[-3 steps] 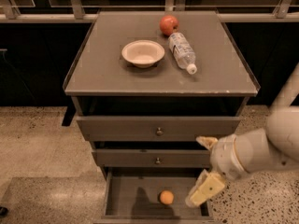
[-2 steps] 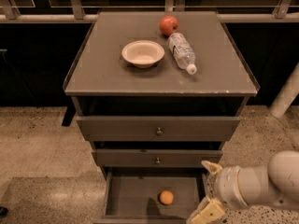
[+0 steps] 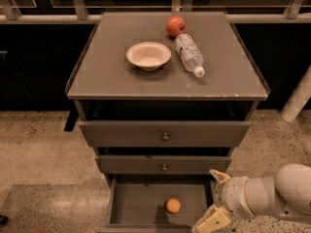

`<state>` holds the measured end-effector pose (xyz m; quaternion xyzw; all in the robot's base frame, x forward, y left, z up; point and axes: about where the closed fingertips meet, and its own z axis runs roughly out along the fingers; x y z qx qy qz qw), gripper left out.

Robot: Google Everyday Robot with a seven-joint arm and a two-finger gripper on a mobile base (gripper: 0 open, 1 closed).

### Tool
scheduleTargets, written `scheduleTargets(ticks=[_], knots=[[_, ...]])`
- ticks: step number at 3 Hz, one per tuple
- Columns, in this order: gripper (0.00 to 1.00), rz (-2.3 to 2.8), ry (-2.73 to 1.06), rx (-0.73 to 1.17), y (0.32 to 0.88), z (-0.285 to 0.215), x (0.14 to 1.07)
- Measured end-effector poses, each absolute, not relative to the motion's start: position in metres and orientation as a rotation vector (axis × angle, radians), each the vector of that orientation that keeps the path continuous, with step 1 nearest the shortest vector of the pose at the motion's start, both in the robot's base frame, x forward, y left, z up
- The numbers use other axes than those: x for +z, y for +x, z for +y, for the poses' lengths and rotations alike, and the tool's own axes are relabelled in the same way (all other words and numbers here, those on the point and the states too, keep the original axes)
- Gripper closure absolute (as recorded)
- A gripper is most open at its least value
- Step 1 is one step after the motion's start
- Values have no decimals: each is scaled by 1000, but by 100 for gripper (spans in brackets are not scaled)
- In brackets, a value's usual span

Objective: Pick orange from bottom drawer and place on counter

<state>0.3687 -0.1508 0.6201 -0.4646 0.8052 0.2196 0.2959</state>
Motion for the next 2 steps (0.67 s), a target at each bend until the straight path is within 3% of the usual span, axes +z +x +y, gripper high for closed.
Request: scheduleTargets(ticks=[2], knots=[[0, 2110, -1131, 499, 375, -171, 558]])
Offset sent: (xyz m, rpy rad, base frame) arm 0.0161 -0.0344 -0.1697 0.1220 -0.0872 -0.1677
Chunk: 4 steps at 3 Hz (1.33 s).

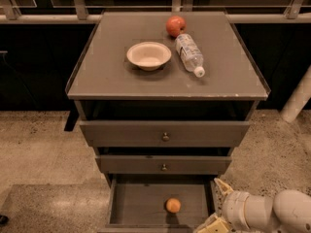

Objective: Pick orange from bottom drawer and place on counter

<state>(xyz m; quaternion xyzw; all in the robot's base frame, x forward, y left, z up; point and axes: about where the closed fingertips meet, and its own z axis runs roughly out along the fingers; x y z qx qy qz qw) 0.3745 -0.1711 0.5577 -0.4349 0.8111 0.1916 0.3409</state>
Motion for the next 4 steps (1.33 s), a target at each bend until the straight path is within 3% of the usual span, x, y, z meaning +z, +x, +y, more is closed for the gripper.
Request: scheduleTargets(ticks=[1, 4], knots=[[0, 2085, -1086, 526, 400, -179, 500], [0, 2101, -1037, 645, 398, -162, 439]])
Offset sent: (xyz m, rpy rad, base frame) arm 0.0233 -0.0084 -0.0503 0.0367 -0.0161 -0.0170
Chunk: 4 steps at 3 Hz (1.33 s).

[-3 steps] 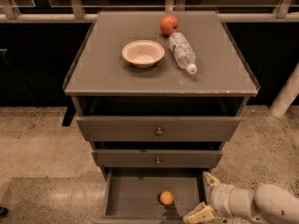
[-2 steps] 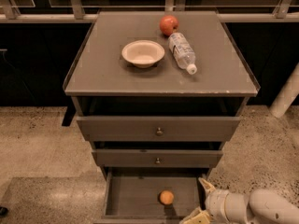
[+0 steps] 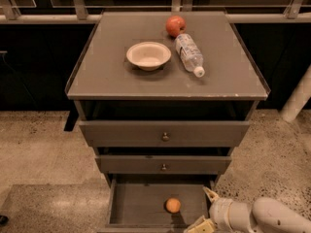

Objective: Pick orange from bottom drawer and place on counter

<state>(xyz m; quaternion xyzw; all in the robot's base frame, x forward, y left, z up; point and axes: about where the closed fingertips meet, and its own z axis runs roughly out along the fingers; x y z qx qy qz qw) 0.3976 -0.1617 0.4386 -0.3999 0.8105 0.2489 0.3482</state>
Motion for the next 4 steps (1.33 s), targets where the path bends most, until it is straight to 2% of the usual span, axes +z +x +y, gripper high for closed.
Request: scheduleTargets(ticks=[2, 4], knots=[[0, 2090, -941, 764, 445, -135, 335], [0, 2105, -919, 776, 445, -132, 320]])
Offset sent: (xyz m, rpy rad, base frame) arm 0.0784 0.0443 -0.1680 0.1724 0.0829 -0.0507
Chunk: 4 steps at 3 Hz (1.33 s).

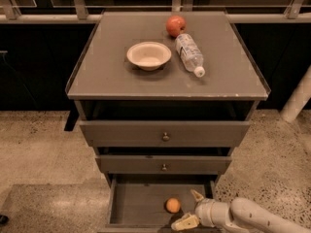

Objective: Pick orange from bottom drawer and place on counter

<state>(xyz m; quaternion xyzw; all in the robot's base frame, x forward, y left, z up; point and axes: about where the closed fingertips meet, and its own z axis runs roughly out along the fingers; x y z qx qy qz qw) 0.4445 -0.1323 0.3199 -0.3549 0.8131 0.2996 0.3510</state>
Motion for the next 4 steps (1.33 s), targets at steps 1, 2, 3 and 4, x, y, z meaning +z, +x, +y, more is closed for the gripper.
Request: scheduleTargets(ticks=[1, 2, 3, 4], knots=[[0, 2113, -922, 750, 458, -140, 294], [0, 2121, -914, 729, 480, -153, 260], [0, 2145, -871, 688, 507, -173, 225], [0, 2145, -869, 695, 508, -171, 219]])
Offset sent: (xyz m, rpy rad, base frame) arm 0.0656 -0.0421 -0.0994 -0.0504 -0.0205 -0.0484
